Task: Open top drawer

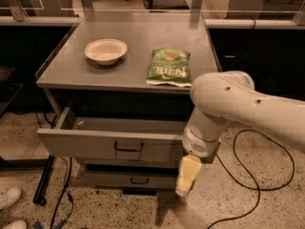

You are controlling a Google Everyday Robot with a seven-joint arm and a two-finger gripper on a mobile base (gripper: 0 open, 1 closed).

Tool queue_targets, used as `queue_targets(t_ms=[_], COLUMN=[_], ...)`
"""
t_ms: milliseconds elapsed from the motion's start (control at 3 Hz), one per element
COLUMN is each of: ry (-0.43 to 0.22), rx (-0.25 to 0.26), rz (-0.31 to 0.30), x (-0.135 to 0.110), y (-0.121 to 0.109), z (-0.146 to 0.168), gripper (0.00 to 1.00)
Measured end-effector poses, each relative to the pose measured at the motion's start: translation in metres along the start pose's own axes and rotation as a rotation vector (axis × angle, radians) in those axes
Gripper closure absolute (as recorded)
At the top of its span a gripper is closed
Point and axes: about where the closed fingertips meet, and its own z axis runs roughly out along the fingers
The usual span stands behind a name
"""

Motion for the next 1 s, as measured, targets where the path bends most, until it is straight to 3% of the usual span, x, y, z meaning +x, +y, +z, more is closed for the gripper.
queue_targets(t_ms=[333, 667, 1000], ry=[0.003, -0.017, -0.044], rx=[-0.017, 0.014, 0.078], rz=[0.004, 0.006, 0.0], x=[0.008, -0.001, -0.017], y=[0.009, -0.001, -0.019], z=[-0.006, -0.012, -0.029], gripper=[0.0, 0.0, 0.0])
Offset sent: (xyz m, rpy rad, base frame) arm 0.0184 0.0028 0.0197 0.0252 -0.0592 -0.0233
